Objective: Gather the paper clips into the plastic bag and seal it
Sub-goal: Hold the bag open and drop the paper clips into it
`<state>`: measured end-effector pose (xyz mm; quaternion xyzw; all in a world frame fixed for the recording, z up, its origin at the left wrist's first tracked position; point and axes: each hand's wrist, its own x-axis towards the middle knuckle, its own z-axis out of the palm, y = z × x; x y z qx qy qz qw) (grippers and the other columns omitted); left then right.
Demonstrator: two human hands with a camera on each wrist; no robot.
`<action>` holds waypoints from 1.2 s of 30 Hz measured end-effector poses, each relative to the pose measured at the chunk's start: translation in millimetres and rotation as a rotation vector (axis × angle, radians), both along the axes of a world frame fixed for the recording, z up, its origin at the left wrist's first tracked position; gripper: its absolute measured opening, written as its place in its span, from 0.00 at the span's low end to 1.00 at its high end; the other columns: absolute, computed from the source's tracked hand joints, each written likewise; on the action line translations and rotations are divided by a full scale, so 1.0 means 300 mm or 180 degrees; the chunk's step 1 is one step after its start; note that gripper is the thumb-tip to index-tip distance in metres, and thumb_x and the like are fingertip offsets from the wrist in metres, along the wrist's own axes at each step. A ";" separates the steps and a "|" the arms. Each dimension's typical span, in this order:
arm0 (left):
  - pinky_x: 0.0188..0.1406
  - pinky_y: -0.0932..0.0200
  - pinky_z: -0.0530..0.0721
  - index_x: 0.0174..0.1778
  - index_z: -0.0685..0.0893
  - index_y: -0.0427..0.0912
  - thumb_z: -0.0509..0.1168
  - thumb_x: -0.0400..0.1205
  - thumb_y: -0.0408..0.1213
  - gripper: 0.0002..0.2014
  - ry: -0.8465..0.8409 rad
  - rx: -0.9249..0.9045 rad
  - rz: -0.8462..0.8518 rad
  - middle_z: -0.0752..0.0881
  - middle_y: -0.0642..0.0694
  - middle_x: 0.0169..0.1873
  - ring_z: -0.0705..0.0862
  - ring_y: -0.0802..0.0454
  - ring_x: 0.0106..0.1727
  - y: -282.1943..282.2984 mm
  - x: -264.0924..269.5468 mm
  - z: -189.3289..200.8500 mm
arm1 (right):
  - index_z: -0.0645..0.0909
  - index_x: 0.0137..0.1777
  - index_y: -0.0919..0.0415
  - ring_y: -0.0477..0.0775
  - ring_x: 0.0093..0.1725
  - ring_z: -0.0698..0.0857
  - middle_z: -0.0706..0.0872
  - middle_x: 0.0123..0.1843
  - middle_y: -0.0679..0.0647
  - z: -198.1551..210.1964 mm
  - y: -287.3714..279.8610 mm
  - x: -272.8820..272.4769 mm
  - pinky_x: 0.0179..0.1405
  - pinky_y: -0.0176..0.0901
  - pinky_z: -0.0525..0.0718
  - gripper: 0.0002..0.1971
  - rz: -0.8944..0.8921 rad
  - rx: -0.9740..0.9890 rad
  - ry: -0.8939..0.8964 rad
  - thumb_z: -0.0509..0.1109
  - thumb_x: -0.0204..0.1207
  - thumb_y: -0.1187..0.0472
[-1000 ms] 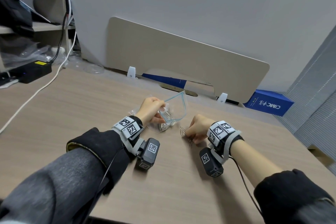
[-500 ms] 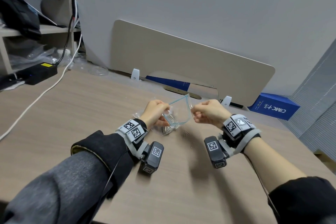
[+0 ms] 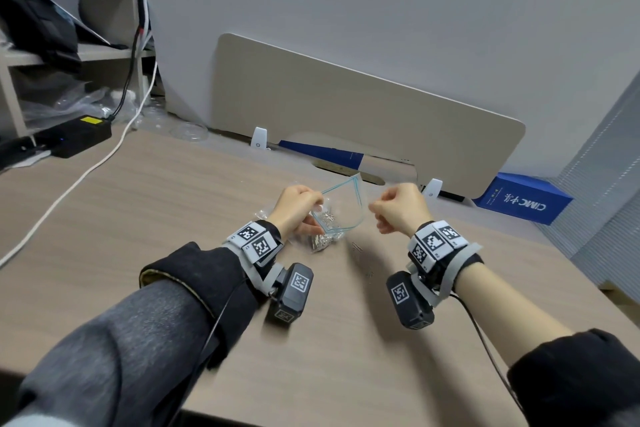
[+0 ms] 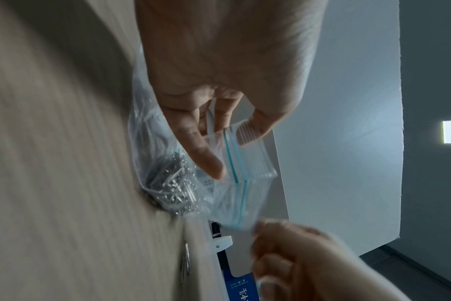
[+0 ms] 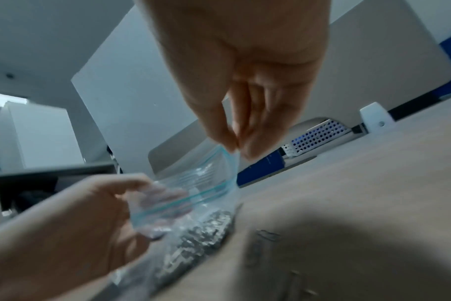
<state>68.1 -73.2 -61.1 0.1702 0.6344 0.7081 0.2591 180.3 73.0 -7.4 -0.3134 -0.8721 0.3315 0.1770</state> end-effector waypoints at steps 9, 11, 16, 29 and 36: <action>0.18 0.59 0.84 0.52 0.80 0.29 0.62 0.81 0.30 0.08 -0.0033 -0.0002 0.0029 0.78 0.41 0.42 0.79 0.47 0.25 0.000 -0.007 -0.002 | 0.81 0.48 0.69 0.55 0.27 0.81 0.83 0.35 0.59 -0.088 -0.019 0.014 0.23 0.42 0.82 0.19 0.0164 -0.0281 -0.0688 0.59 0.85 0.51; 0.19 0.58 0.84 0.57 0.80 0.26 0.62 0.82 0.30 0.12 -0.0034 -0.0016 0.0043 0.78 0.41 0.42 0.78 0.48 0.25 0.001 -0.009 -0.003 | 0.81 0.47 0.69 0.57 0.27 0.82 0.83 0.35 0.60 -0.069 -0.009 0.012 0.24 0.43 0.82 0.24 -0.0073 -0.0384 -0.0214 0.51 0.86 0.49; 0.19 0.58 0.84 0.59 0.80 0.25 0.61 0.82 0.30 0.13 -0.0016 -0.0012 0.0069 0.79 0.40 0.43 0.78 0.48 0.25 0.000 -0.009 -0.003 | 0.86 0.46 0.71 0.56 0.31 0.83 0.87 0.35 0.60 -0.076 0.018 0.030 0.38 0.55 0.89 0.14 0.0297 0.0227 -0.1130 0.69 0.77 0.58; 0.19 0.58 0.86 0.59 0.80 0.25 0.61 0.82 0.29 0.13 0.0011 -0.0014 0.0028 0.78 0.41 0.42 0.78 0.47 0.26 -0.001 -0.005 -0.003 | 0.87 0.42 0.62 0.52 0.28 0.83 0.85 0.30 0.56 -0.122 0.003 0.011 0.29 0.42 0.87 0.06 0.0728 0.0086 -0.1720 0.75 0.75 0.59; 0.20 0.57 0.86 0.58 0.80 0.26 0.61 0.82 0.29 0.12 0.0035 -0.0026 0.0008 0.78 0.41 0.42 0.79 0.48 0.26 -0.007 -0.007 -0.002 | 0.80 0.37 0.63 0.52 0.24 0.78 0.78 0.25 0.55 -0.100 0.024 0.044 0.26 0.41 0.84 0.09 0.0551 0.0135 -0.1721 0.70 0.75 0.57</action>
